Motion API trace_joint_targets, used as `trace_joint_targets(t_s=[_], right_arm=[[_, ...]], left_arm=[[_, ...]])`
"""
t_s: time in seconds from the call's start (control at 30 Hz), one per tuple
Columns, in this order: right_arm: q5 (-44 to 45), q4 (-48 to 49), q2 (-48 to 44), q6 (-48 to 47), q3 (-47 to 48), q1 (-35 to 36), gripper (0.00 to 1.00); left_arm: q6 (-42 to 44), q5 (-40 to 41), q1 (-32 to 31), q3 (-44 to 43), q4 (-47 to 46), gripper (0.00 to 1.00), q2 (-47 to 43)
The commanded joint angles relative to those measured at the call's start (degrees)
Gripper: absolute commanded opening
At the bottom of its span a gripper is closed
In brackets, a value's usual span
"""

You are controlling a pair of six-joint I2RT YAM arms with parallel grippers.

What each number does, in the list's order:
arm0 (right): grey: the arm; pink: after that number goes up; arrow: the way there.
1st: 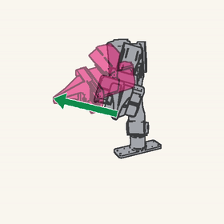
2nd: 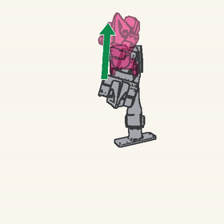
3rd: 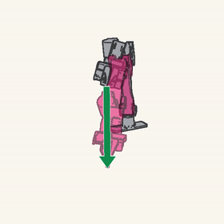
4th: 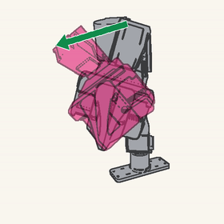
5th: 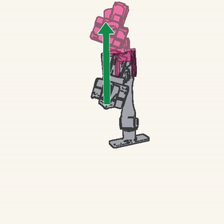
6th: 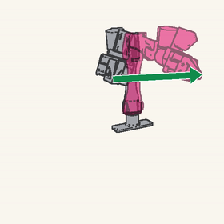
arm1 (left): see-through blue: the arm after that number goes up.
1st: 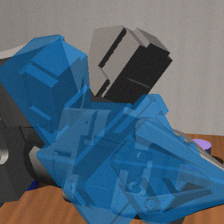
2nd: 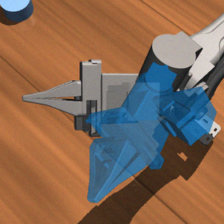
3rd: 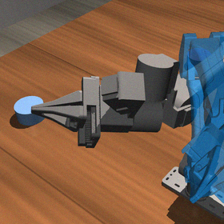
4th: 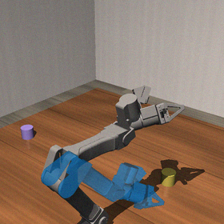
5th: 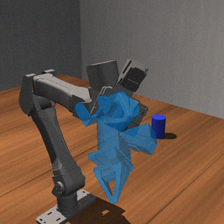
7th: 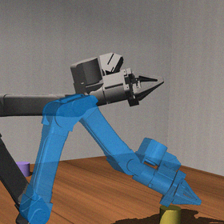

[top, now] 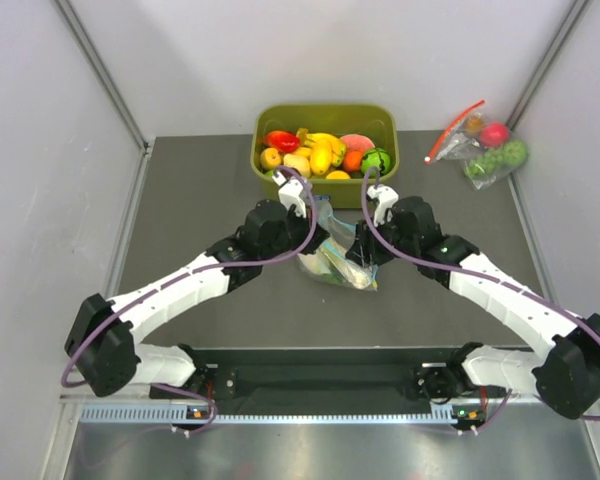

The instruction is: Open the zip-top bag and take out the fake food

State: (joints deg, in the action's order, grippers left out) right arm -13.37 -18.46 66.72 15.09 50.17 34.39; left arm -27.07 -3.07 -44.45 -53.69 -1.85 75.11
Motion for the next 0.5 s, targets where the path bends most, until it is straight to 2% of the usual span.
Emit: trace_joint_targets(t_s=[0.0, 0.47], right_arm=[[4.14, 2.64, 0.43, 1.96, -1.21, 0.94, 0.5], [4.31, 1.5, 2.1, -2.17, -0.07, 4.36, 0.49]], left_arm=[[-0.09, -2.28, -0.64, 0.34, -2.55, 0.0, -3.39], [0.0, -3.61, -3.45, -1.24, -4.92, 0.0, -1.11]])
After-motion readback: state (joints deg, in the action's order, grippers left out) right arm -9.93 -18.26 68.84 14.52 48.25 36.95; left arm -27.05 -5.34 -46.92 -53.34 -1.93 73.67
